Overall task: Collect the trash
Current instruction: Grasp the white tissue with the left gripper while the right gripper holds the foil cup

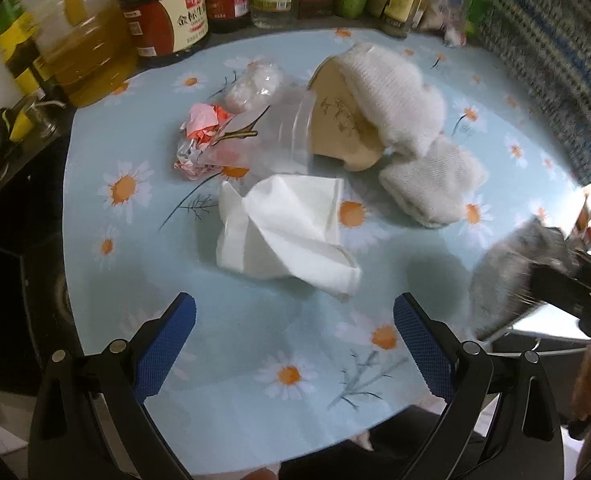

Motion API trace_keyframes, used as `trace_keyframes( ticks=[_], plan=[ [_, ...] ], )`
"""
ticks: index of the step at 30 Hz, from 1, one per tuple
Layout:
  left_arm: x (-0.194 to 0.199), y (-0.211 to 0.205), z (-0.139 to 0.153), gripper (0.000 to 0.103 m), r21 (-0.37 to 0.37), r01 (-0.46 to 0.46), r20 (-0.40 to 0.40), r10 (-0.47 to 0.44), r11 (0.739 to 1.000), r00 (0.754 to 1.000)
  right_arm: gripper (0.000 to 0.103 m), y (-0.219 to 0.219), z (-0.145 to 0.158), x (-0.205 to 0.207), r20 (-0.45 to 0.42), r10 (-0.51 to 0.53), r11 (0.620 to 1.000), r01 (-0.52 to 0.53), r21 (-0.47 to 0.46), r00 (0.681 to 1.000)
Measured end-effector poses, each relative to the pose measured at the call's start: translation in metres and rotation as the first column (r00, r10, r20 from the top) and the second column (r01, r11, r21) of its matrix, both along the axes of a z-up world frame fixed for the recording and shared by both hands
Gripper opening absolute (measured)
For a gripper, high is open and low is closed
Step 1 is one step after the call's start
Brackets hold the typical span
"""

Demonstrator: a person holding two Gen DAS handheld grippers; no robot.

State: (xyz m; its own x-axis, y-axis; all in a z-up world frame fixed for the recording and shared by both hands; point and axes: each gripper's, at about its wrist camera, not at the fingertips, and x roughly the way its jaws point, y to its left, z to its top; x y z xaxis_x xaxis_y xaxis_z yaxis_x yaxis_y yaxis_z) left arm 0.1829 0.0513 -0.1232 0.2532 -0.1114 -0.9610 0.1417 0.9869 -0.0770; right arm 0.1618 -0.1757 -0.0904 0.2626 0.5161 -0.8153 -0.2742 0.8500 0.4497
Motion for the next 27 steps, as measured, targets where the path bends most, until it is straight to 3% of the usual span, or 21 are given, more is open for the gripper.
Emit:
trace_keyframes(
  ticks=[5, 11, 14, 17, 19, 27],
  plan=[
    [0.015, 0.003, -0.010, 0.096, 0.024, 0.020, -0.010, -0.020, 1.000, 1.000, 0.055, -0.001, 0.002, -0.007, -0.001, -0.027, 1.000, 0.027, -0.002, 1.000],
    [0.028, 0.005, -0.018, 0.096, -0.010, 0.028, -0.020, -0.028, 1.000, 0.999, 0.055, 0.004, 0.001, -0.011, -0.001, -0.026, 1.000, 0.026, -0.012, 1.000],
    [0.032, 0.006, -0.024, 0.096, 0.023, 0.020, -0.028, -0.020, 1.000, 0.999, 0.055, 0.003, 0.001, -0.011, -0.003, -0.024, 1.000, 0.024, -0.015, 1.000],
    [0.035, 0.011, -0.026, 0.094, 0.006, 0.017, -0.024, -0.017, 1.000, 1.000, 0.055, 0.002, 0.001, -0.012, 0.001, -0.024, 1.000, 0.024, -0.019, 1.000],
    [0.038, 0.008, -0.027, 0.081, 0.014, 0.012, -0.016, -0.012, 1.000, 1.000, 0.055, 0.001, 0.001, -0.013, -0.001, -0.024, 1.000, 0.024, -0.018, 1.000],
    [0.034, 0.007, -0.032, 0.079, 0.029, 0.029, -0.011, -0.028, 0.999, 1.000, 0.055, -0.001, -0.002, -0.017, -0.002, -0.015, 1.000, 0.015, -0.012, 1.000]
  ],
)
